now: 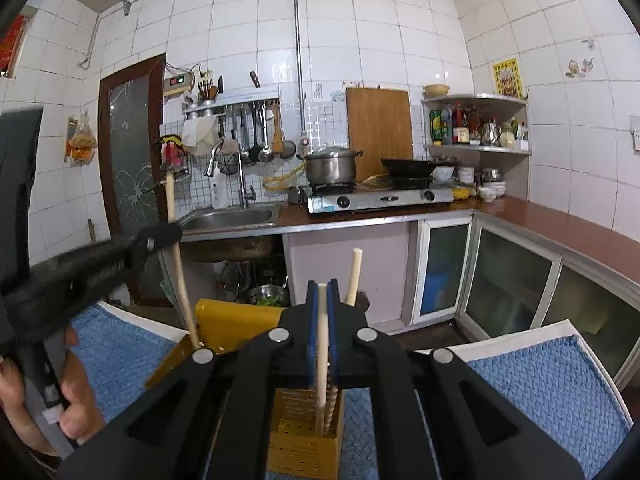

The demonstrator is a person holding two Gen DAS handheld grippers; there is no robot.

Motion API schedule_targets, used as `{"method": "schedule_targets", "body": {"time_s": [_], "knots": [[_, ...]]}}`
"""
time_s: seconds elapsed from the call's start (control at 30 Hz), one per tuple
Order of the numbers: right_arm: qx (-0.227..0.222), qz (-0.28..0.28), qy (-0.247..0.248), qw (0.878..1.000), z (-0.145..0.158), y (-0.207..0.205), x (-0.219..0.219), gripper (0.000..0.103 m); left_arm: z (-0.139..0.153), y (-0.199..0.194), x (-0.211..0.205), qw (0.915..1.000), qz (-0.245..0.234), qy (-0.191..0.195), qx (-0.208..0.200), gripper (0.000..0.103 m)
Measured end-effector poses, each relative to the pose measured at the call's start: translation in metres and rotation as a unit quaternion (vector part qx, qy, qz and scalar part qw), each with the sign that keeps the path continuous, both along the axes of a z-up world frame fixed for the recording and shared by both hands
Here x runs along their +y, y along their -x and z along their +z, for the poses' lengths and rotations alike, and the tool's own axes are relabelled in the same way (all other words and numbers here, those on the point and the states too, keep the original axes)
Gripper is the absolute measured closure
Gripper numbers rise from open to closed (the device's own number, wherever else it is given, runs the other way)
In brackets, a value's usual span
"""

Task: Organize utensils
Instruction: 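Open both tools and move them back down toward the loose chopsticks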

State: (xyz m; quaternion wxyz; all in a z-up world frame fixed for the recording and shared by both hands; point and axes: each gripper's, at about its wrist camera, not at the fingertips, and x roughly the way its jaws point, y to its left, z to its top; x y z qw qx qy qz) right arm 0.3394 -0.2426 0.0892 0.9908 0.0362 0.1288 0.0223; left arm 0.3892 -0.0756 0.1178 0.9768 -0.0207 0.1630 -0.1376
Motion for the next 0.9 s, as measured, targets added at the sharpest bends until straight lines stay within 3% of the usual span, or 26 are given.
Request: {"method": "schedule_targets", "body": {"time_s": [0.23,0.33,0.37,0.4,0.47,0.67,0.77,0.9], "knots": [[0.025,0.012,-0.024,0.999,0.003,-0.006,-0.010,0.096,-0.024,0.006,0.006,0.9980,0.003,-0.035,0.052,0.098],[0.035,0.012,-0.029,0.999,0.006,-0.007,-0.014,0.096,-0.025,0.009,0.013,0.9971,0.007,-0.029,0.070,0.098],[0.039,0.012,-0.028,0.999,0.008,-0.006,-0.015,0.090,-0.023,0.011,0.017,0.9966,0.006,-0.025,0.078,0.096],[0.041,0.011,-0.029,0.999,0.010,-0.003,-0.016,0.072,-0.020,0.014,0.020,0.9962,0.007,-0.023,0.084,0.093],[0.040,0.007,-0.038,0.998,0.015,0.004,-0.020,0.053,-0.014,0.022,0.027,0.9958,0.009,-0.013,0.090,0.079],[0.055,-0.013,-0.035,0.998,0.028,0.032,-0.029,0.053,0.002,0.053,0.058,0.9934,0.027,0.010,0.111,0.033],[0.076,-0.027,-0.018,0.997,0.023,0.053,-0.027,0.043,0.001,0.075,0.075,0.9927,0.047,0.012,0.110,0.010],[0.106,-0.036,-0.009,0.994,0.007,0.076,-0.022,0.038,-0.011,0.095,0.083,0.9909,0.053,-0.002,0.124,0.005]]}}
